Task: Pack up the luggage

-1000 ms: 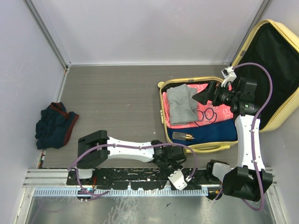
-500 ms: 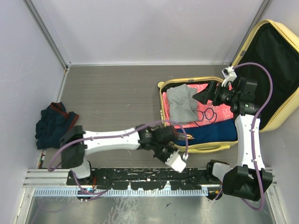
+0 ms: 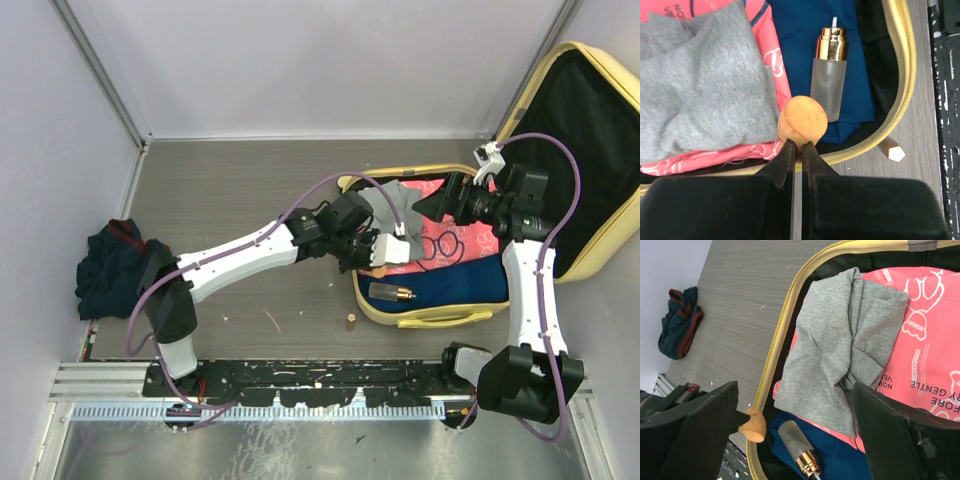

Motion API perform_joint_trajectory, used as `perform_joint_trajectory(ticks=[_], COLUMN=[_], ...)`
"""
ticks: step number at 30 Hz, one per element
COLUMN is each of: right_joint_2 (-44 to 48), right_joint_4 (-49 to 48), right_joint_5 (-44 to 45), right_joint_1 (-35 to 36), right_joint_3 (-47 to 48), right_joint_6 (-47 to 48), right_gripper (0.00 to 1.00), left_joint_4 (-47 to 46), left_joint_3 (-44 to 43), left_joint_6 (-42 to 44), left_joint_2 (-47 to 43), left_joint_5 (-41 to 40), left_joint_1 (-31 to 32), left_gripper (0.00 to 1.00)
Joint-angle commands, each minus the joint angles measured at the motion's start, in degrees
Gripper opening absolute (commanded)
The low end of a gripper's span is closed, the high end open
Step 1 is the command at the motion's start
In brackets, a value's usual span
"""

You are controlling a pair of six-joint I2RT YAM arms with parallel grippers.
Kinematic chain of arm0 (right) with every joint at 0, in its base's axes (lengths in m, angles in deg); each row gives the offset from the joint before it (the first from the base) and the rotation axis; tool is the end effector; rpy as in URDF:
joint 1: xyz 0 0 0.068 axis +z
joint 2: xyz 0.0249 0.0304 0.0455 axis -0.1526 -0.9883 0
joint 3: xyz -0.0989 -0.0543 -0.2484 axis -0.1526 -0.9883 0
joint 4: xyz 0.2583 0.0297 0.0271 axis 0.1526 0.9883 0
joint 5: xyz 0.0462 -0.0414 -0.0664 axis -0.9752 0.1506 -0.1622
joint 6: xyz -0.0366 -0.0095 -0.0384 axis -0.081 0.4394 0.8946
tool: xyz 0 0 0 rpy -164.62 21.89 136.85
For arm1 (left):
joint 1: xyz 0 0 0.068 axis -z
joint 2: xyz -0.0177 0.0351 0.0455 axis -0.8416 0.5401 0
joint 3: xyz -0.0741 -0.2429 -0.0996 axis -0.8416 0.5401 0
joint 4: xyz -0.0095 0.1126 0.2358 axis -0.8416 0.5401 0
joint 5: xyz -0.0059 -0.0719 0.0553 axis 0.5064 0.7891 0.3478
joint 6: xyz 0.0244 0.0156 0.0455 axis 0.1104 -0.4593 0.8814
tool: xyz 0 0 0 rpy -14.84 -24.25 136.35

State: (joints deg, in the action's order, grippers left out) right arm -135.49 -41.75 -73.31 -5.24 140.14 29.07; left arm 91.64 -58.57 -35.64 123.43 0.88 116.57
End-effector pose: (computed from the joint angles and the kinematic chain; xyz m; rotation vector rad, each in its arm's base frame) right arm 0.2373 -0.0318 0.3458 -0.1156 2.0463 0.8215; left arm 0.1923 -0.3481 0.3140 1.8921 1.4703 -0.6196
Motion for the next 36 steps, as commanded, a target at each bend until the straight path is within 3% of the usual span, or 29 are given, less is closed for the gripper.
perform_joint_trajectory(ticks=[1,3,9,14,23,36], right_joint_2=[-0.2,-0.3,0.2,0.6,0.2,-0.3], right_joint_4=[-1.3,-1.2,-0.4,0.5,0.2,1.1], right_joint_5=[-0.6,-0.4,-0.1,0.0,-1.0,-0.6], right_joint_1=[-0.2,-0.2,-0.2,-0.2,-0.2,-0.3], right_joint_3=[2.3,2.4,2.6,2.6,2.3,2.9], right_joint_6=[0.8,0.9,1.8,2.6,2.1,2.9], right_gripper=[0.99,0.99,0.99,0.99,0.99,0.99], left_joint_4=[1.7,2.0,1.0,-4.7,-16.4,-31.2], left_joint_3=[-2.7,-2.9,-1.7,6.7,29.3,38.3], left_joint_6=[-1.3,-1.5,-4.6,-4.9,-4.3,-10.1], left_joint_2=[2.5,3.5,2.9,-4.6,-19.1,-16.9], left_joint_5=[0.5,0.6,4.1,10.3,16.4,9.7], left_joint_1=[-0.2,-0.2,-2.9,-3.7,-3.3,1.5], left_gripper=[0.02,0.07,0.5,0.65,0.7,0.63])
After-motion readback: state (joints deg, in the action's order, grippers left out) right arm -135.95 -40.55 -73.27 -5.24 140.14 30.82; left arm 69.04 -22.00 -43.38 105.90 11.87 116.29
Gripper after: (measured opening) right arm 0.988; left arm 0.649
